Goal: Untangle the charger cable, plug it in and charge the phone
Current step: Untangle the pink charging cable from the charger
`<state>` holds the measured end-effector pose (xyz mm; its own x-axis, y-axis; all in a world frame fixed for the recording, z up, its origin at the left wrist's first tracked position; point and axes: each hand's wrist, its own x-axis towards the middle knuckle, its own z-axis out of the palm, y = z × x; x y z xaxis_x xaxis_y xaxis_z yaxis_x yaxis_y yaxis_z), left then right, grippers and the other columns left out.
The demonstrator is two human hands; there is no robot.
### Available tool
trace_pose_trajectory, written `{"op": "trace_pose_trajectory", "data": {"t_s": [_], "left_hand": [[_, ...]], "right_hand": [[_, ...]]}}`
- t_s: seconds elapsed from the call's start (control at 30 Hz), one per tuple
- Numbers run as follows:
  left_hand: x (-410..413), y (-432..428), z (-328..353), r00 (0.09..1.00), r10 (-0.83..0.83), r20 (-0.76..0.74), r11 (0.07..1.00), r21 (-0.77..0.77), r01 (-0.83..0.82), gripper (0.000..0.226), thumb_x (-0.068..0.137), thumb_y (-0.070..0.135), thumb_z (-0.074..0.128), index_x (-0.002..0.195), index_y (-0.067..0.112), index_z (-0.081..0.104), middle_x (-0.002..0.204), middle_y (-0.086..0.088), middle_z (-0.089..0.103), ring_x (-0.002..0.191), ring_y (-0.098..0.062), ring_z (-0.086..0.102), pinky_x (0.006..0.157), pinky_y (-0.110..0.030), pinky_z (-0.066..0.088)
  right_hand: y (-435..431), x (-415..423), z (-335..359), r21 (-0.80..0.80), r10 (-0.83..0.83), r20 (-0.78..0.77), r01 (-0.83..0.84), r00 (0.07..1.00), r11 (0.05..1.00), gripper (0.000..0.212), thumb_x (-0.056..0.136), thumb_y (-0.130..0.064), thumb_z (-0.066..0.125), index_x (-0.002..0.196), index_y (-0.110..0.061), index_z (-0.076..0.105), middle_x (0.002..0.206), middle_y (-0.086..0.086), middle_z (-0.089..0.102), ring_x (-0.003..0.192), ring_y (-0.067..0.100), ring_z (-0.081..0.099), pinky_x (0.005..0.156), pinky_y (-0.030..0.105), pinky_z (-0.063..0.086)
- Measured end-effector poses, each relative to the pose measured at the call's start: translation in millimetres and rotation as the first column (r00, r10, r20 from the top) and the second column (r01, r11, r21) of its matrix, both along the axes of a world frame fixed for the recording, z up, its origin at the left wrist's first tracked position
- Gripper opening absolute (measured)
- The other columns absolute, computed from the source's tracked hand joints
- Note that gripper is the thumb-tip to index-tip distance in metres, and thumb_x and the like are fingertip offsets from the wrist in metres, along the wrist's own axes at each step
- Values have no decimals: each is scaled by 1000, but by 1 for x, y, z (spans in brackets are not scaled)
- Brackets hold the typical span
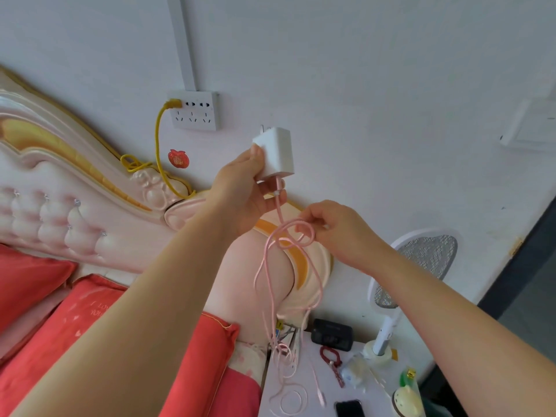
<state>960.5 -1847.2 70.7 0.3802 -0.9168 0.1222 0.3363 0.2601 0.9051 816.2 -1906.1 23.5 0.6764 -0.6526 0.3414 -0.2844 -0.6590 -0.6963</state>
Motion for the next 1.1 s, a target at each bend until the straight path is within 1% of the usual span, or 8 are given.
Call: {"op": "trace_pose_trajectory", "data": {"t_s": [0.2,0.33,0.4,0.5,0.7,0.93,1.03,1.1], "left_hand": [[-1,-1,0,998,-2,-56,1000,-4,2,29,99,30,34,98,9,55,74,-9,53,57,-18,45,45,-22,45],[-6,-5,0,997,-20,-75,1000,15,21,30,99,32,33,102,8,51,74,-10,51,54,-17,45,41,-20,43],[-6,-6,-1,996,-23,-85,999,20,25,31,99,32,33,105,7,50,75,-10,51,54,-17,44,41,-20,42],[-6,-7,0,996,-21,-88,999,26,24,31,99,33,33,105,7,50,75,-10,50,55,-17,43,40,-20,42],[-6,-8,-3,998,-25,-61,999,28,27,32,99,33,33,108,8,50,75,-9,50,55,-16,45,42,-21,43],[-5,-7,-8,997,-73,-13,997,31,73,31,99,33,32,103,11,54,77,-10,51,54,-16,47,43,-23,44],[-4,-8,-10,998,-65,22,997,33,64,30,100,32,32,103,12,54,75,-9,51,57,-17,44,45,-22,45],[-3,-8,-10,997,-60,43,998,33,58,30,100,32,33,102,12,55,74,-8,51,58,-17,44,47,-23,46]], "right_hand": [[-4,-6,-11,390,242,127,-273,962,879,7,83,-13,62,84,-19,62,92,0,63,90,10,57,88,29,44],[-2,-9,-21,521,324,210,-386,923,761,20,79,-22,63,95,-11,57,98,-1,65,87,10,59,68,21,41],[-2,-10,-25,558,335,209,-393,919,730,34,79,-33,63,103,-10,56,100,-2,66,77,7,61,59,21,36],[-2,-12,-29,598,335,216,-396,917,697,27,85,-21,55,111,-14,57,98,-2,65,65,6,57,58,20,37],[0,-11,-29,500,298,116,-315,947,806,30,88,0,52,113,-15,60,81,-3,65,65,7,59,64,20,46],[-7,-15,-21,801,115,481,-489,869,344,51,83,24,32,124,-1,48,109,16,61,88,13,65,67,18,56],[-5,-14,-21,791,103,422,-421,901,444,44,83,23,35,114,-1,54,102,16,61,82,14,67,65,18,55],[-3,-11,-20,650,112,260,-260,959,714,28,85,16,46,104,0,60,87,11,63,69,7,68,62,14,54]]}}
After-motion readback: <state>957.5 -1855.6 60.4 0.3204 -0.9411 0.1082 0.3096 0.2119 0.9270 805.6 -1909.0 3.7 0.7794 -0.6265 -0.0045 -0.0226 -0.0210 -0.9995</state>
